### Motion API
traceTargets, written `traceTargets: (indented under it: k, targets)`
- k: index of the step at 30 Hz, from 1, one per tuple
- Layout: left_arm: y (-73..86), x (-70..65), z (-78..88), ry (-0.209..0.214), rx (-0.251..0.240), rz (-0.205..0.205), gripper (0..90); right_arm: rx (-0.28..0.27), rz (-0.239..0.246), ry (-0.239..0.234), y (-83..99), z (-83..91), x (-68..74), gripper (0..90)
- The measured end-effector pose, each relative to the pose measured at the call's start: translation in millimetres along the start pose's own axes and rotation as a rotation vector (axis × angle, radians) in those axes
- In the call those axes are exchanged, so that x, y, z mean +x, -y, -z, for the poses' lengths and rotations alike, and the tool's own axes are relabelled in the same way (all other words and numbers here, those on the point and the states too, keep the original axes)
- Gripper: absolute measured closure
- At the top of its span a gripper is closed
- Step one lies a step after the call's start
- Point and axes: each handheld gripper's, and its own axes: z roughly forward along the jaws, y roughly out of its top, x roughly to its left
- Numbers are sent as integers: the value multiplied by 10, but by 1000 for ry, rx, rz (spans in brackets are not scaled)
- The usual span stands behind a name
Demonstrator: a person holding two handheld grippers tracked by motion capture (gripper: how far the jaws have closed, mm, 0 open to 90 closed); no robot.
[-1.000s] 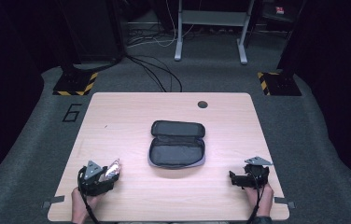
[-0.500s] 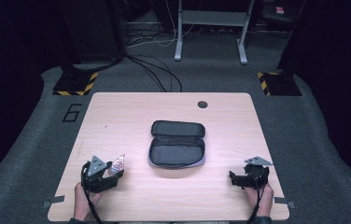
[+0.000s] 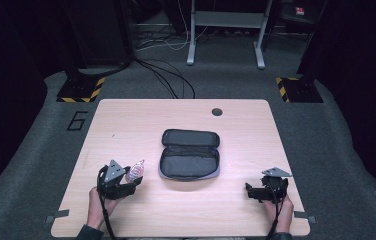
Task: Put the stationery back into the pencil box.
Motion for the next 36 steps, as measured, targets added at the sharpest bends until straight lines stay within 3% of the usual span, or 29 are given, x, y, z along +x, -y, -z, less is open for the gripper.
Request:
traceTargets:
  k: [20, 22, 36]
  targets:
    - [-356, -92, -225, 61, -13, -67, 396, 1, 10, -6, -18, -19, -12, 0]
    - [-393, -113, -251, 80, -11, -57, 396, 1, 9, -6, -19, -19, -12, 0]
    - [-653, -246, -506, 139, -11, -107, 396, 0, 9, -7, -19, -20, -12, 0]
